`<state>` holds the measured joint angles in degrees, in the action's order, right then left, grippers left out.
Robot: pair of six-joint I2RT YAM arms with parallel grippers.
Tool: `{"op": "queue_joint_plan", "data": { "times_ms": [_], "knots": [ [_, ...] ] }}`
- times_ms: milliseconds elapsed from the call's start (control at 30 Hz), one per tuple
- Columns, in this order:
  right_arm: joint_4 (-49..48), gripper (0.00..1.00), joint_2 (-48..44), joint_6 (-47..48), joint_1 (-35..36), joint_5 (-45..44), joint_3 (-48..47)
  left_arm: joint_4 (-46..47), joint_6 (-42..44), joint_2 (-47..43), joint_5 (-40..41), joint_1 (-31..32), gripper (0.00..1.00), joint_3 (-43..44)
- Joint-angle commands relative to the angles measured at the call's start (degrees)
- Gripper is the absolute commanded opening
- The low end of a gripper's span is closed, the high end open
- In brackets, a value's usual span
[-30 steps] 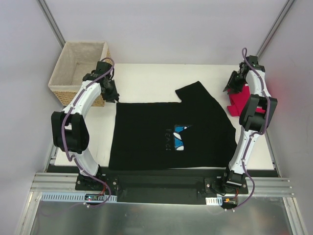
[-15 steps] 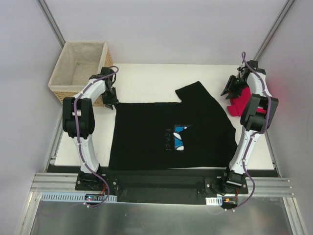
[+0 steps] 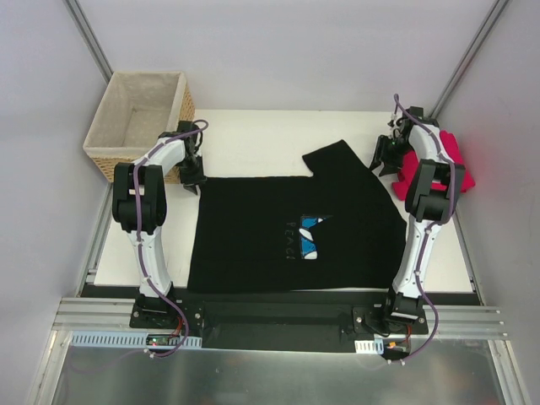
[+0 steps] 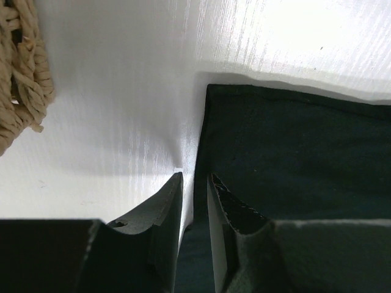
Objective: Fold and stack the t-shirts
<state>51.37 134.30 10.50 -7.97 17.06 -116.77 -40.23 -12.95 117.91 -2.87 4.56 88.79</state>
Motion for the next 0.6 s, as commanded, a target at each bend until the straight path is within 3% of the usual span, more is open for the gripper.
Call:
{"op": "queue_joint_plan", "data": {
  "times_ms": [0, 567],
  "knots": [
    [2.77, 0.48, 1.05, 3.47, 1.99, -4.65, -2.85, -1.52, 1.08, 0.13, -1.34, 0.45, 0.23, 2.44],
    [3.21, 0.47, 2.11, 5.05, 3.75, -8.45, -4.34, -1.52, 1.26, -0.05, -2.05, 0.45, 0.22, 3.05]
  ]
}}
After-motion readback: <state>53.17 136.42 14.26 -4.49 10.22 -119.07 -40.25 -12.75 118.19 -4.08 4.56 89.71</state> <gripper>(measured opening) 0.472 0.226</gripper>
